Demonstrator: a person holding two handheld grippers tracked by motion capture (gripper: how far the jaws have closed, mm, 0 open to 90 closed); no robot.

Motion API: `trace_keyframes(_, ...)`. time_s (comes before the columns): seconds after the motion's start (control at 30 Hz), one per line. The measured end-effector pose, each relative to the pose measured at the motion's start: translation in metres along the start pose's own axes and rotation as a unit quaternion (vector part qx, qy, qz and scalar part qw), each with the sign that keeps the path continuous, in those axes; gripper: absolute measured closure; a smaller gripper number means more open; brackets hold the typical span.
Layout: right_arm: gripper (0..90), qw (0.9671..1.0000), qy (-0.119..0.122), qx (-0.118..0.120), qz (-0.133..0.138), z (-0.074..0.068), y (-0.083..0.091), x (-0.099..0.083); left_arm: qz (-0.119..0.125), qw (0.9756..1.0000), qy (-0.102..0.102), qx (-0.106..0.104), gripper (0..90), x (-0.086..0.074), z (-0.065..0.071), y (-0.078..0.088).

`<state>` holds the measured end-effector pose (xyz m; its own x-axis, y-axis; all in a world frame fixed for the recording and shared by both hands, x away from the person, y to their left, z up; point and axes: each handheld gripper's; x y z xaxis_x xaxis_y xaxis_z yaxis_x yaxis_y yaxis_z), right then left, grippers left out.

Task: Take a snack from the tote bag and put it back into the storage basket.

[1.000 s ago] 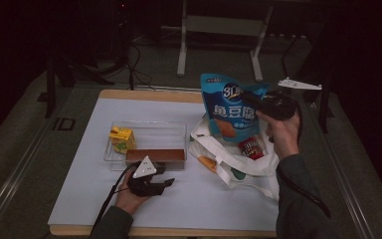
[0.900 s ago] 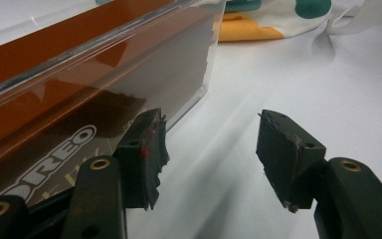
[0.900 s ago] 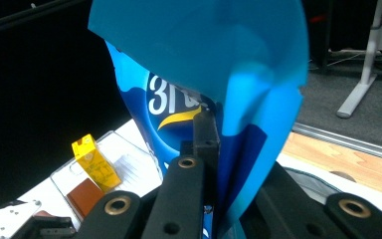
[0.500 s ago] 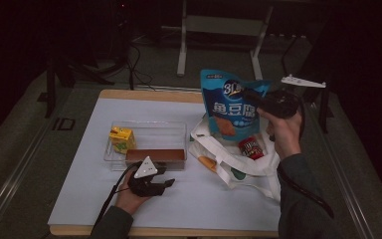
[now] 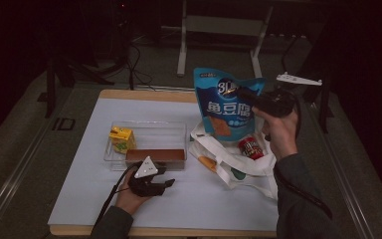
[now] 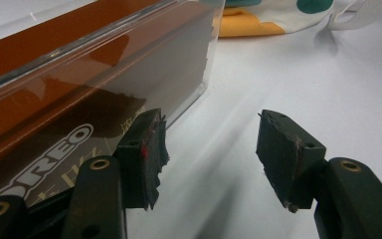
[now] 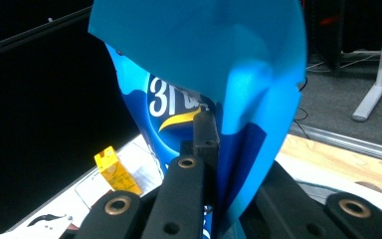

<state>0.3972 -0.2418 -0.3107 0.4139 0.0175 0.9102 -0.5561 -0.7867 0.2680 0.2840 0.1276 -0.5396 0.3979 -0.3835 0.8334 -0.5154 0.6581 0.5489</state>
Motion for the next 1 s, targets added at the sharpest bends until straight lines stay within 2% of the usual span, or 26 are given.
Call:
trace_keyframes(0.5, 90.0, 0.9997, -0.014, 0.02, 0.007, -0.01, -0.008, 0.002, 0.0, 1.0, 0.001, -0.001, 43.7, 0.0, 0.0, 0.0)
trace_keyframes(1.0, 90.0, 0.9987, -0.018, 0.047, 0.009, -0.024, -0.028, 0.003, 0.0, 1.0, 0.001, -0.004, 43.6, 0.0, -0.001, 0.0)
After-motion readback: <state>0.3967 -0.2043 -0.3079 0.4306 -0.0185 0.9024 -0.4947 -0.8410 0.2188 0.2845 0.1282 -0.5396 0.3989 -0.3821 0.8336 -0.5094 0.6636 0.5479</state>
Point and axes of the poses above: each handheld gripper's, and its own axes: y roughly backward along the jaws, x roughly out of its top, z roughly to its right, and after that the axes turned 2 degrees about x, right-handed
